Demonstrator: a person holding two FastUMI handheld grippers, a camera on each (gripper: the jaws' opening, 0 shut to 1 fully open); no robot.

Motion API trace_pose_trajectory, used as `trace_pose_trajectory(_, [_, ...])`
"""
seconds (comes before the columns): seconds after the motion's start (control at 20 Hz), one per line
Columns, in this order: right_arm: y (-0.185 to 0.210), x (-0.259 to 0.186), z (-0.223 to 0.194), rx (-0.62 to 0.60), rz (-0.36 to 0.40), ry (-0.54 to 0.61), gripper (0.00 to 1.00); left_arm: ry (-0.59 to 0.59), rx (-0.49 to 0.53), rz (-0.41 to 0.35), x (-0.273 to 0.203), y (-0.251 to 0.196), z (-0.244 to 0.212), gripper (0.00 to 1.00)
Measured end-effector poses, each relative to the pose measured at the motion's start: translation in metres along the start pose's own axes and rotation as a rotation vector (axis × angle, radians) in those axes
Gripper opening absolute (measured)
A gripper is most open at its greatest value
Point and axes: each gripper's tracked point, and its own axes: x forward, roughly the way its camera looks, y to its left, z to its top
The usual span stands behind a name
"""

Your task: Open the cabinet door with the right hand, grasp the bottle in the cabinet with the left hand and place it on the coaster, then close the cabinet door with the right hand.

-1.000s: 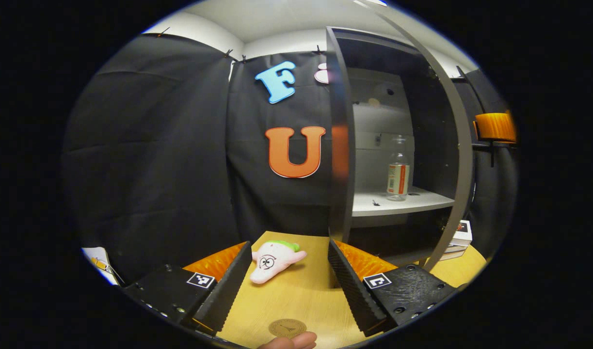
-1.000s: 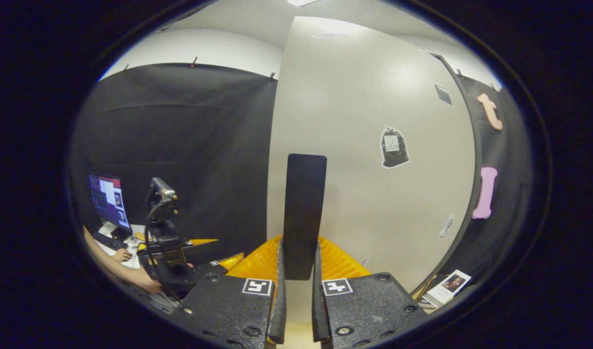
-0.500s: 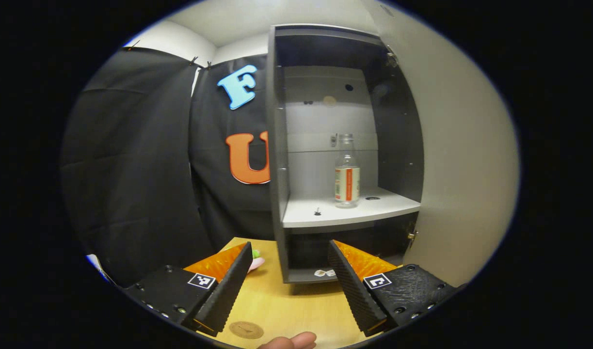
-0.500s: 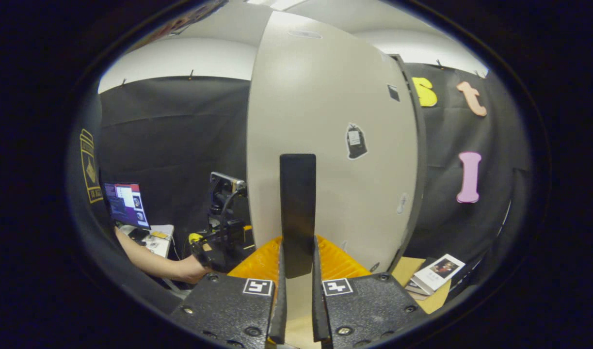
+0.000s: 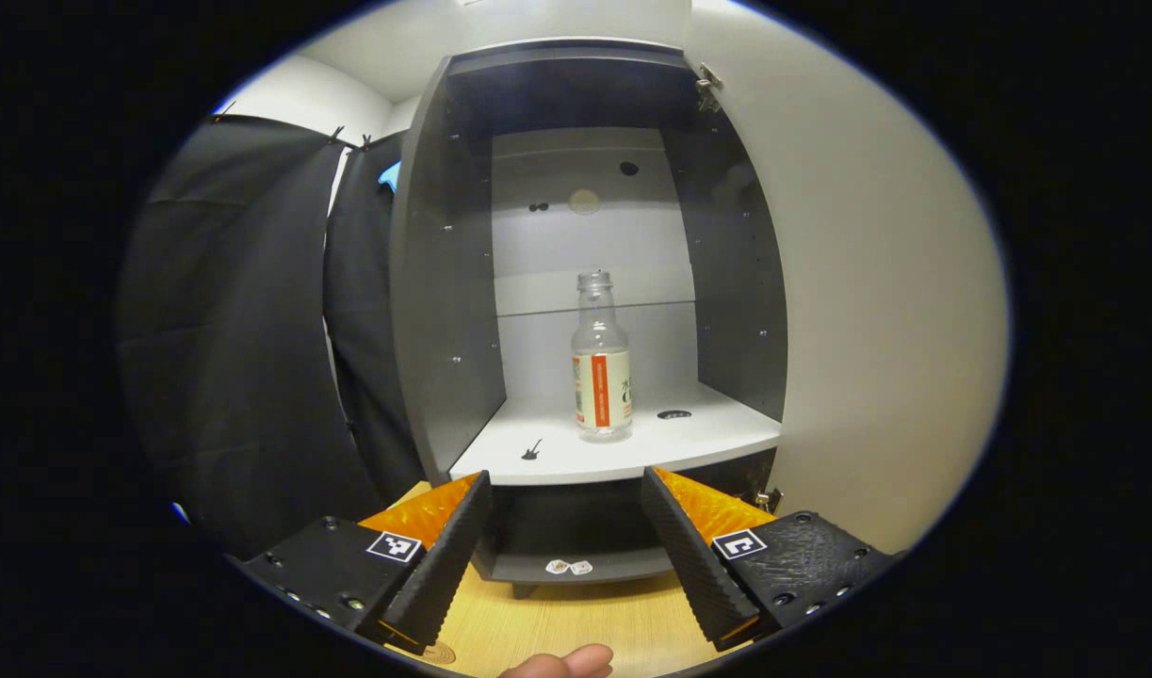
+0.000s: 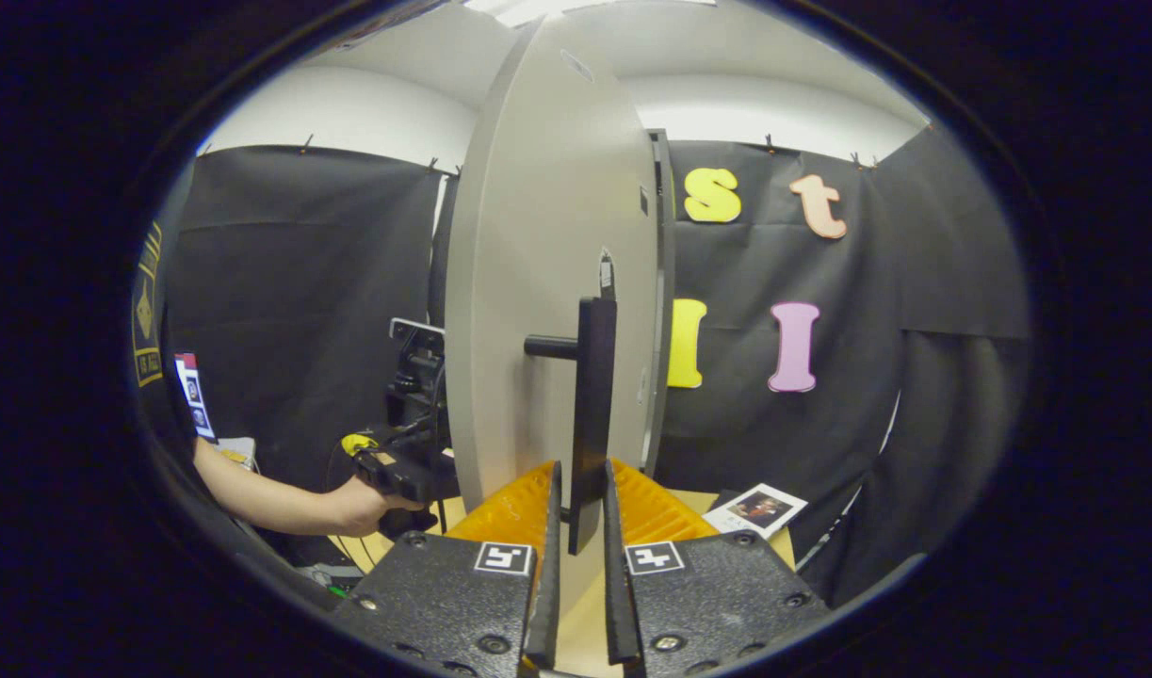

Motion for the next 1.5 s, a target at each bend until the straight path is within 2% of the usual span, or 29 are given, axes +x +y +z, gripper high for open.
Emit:
trace_pose_trajectory(0.05, [-0.005, -0.001, -0.001, 0.015, -0.034, -0.006, 0.22, -0.010, 0.006, -0.002, 0.006, -0.002, 0.005, 0.89])
trace_pose_trajectory(0.15, [-0.020, -0.002, -0.001, 0.030, -0.122, -0.021, 0.21, -0.040, 0.008, -0.013, 0.025, -0.004, 0.016, 0.89])
trace_pose_trajectory(0.2, [-0.031, -0.008, 0.000, 0.042, -0.178, -0.026, 0.25, -0.052, 0.004, -0.021, 0.037, -0.005, 0.021, 0.96])
trace_pose_trajectory(0.25, [-0.042, -0.014, -0.001, 0.064, -0.236, -0.031, 0.29, -0.055, -0.001, -0.032, 0.047, -0.007, 0.023, 0.96])
trace_pose_trajectory(0.3, [-0.054, -0.020, 0.000, 0.084, -0.296, -0.042, 0.42, -0.057, -0.006, -0.042, 0.058, -0.009, 0.027, 0.96])
trace_pose_trajectory(0.35, [-0.063, -0.026, 0.003, 0.102, -0.341, -0.063, 0.50, -0.060, -0.005, -0.045, 0.067, -0.010, 0.030, 0.96])
trace_pose_trajectory(0.4, [-0.066, -0.031, -0.002, 0.108, -0.354, -0.055, 0.66, -0.069, -0.004, -0.034, 0.077, -0.006, 0.035, 0.96])
trace_pose_trajectory(0.5, [-0.069, -0.035, 0.001, 0.106, -0.367, -0.062, 0.79, -0.089, -0.018, -0.040, 0.097, -0.008, 0.047, 1.00])
trace_pose_trajectory(0.55, [-0.069, -0.037, 0.003, 0.097, -0.373, -0.063, 0.80, -0.098, -0.015, -0.034, 0.106, -0.009, 0.053, 0.96])
trace_pose_trajectory(0.6, [-0.068, -0.038, 0.003, 0.084, -0.386, -0.063, 0.88, -0.106, -0.010, -0.031, 0.114, -0.010, 0.058, 0.96])
trace_pose_trajectory(0.85, [-0.071, -0.048, -0.001, 0.143, -0.426, -0.070, 0.88, -0.124, -0.031, -0.043, 0.158, -0.019, 0.079, 0.96])
trace_pose_trajectory(1.0, [-0.063, -0.057, -0.015, 0.182, -0.435, -0.045, 1.00, -0.136, -0.028, -0.042, 0.177, -0.022, 0.089, 0.96])
trace_pose_trajectory(1.05, [-0.060, -0.060, -0.016, 0.185, -0.443, -0.044, 0.96, -0.151, -0.020, -0.036, 0.182, -0.021, 0.096, 0.96])
trace_pose_trajectory(1.15, [-0.062, -0.061, -0.015, 0.180, -0.464, -0.049, 1.00, -0.171, -0.001, -0.040, 0.194, -0.023, 0.104, 0.96])
trace_pose_trajectory(1.25, [-0.060, -0.064, -0.015, 0.176, -0.473, -0.055, 0.96, -0.150, 0.003, -0.046, 0.198, -0.027, 0.101, 0.96])
trace_pose_trajectory(1.3, [-0.060, -0.065, -0.016, 0.173, -0.479, -0.056, 1.00, -0.146, -0.003, -0.038, 0.199, -0.027, 0.101, 0.94])
trace_pose_trajectory(1.4, [-0.061, -0.065, -0.018, 0.172, -0.483, -0.045, 0.96, -0.151, -0.015, -0.021, 0.201, -0.024, 0.102, 0.63])
trace_pose_trajectory(1.5, [-0.061, -0.069, -0.022, 0.175, -0.488, -0.025, 0.96, -0.175, -0.001, 0.013, 0.194, -0.018, 0.111, 0.64])
